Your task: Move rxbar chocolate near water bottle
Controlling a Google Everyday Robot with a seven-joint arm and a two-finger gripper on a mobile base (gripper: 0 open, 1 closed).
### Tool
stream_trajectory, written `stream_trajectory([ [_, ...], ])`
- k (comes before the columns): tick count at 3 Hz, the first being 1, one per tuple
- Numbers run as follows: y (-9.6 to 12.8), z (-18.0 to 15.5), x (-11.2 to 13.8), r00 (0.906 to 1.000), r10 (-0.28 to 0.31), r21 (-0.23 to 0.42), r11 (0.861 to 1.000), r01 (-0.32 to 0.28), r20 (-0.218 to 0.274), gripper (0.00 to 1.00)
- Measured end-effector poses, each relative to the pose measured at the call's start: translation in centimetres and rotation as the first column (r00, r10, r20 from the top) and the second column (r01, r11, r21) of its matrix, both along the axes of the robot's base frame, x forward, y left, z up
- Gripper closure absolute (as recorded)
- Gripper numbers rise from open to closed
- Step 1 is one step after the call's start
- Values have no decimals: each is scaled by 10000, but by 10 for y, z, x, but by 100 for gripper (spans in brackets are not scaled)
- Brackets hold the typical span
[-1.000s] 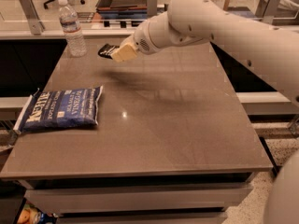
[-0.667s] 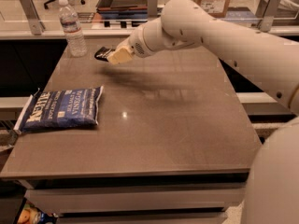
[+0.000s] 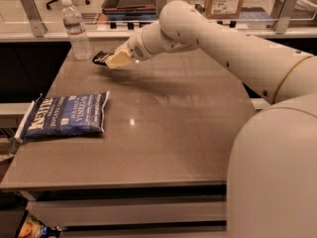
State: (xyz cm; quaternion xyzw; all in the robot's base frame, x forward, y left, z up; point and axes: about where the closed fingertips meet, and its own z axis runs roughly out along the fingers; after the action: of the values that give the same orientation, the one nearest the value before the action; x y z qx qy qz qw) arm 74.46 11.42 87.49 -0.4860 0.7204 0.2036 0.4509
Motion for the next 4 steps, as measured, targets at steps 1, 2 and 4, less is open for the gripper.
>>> stream_trajectory([
  [1, 16, -6, 11, 9996, 267, 118, 9996, -266, -51, 100],
  [2, 18, -7, 11, 9996, 289, 119, 9995, -289, -65, 82],
  [4, 23, -10, 9, 9993, 365, 116, 9993, -364, -111, 36],
])
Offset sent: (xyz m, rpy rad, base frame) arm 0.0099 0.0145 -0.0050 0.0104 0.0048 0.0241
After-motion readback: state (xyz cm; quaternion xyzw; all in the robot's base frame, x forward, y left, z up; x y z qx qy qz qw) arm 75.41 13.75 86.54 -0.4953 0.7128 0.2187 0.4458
